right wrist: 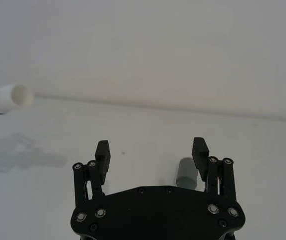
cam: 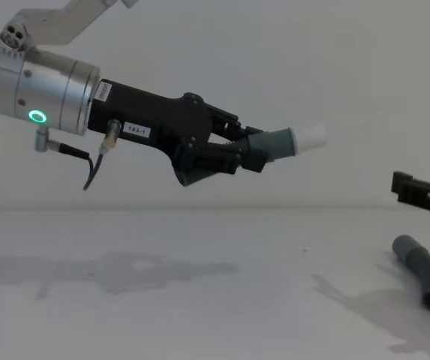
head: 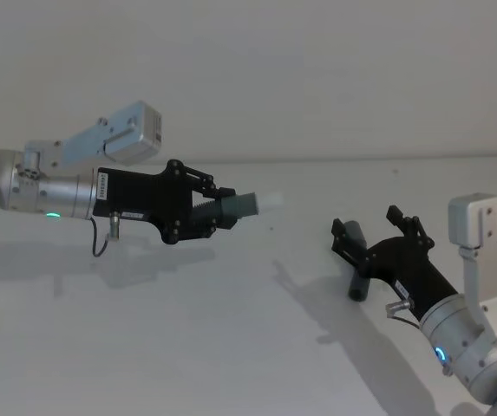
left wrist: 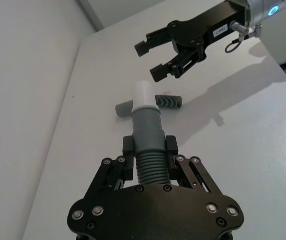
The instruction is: Use both hands to pick up one end of the pipe from the table, align the ends, and insert them.
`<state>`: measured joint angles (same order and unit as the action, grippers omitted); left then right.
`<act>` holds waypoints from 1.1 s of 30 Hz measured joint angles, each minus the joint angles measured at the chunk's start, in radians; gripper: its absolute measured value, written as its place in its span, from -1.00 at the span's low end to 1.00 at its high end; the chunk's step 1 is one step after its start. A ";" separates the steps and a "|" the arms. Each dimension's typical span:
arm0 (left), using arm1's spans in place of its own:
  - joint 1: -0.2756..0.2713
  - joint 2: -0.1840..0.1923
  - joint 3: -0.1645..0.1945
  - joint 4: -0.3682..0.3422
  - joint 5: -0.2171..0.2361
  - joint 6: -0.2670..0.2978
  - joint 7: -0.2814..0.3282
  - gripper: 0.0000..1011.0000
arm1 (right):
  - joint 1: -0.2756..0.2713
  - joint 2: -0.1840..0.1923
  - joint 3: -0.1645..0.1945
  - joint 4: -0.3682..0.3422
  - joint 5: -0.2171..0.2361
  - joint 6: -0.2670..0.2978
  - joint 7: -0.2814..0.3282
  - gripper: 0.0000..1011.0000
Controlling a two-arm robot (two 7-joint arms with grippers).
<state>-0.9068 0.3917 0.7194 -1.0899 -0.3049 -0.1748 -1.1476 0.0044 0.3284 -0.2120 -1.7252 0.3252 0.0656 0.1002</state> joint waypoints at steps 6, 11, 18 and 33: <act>-0.002 0.000 0.001 0.002 0.001 -0.003 -0.002 -0.34 | 0.022 -0.005 0.010 0.036 0.030 0.052 0.017 0.98; -0.003 0.000 0.002 0.003 0.001 -0.006 -0.003 -0.34 | 0.049 -0.010 0.017 0.078 0.052 0.098 0.030 0.98; -0.003 0.000 0.003 0.004 0.001 -0.007 -0.004 -0.34 | 0.086 -0.017 0.026 0.136 0.073 0.149 0.046 0.98; -0.005 0.000 0.004 0.005 0.001 -0.009 -0.005 -0.34 | 0.107 0.007 0.020 0.097 0.045 0.221 0.052 0.98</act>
<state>-0.9114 0.3915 0.7233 -1.0849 -0.3041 -0.1840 -1.1526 0.1114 0.3353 -0.1921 -1.6281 0.3703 0.2864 0.1527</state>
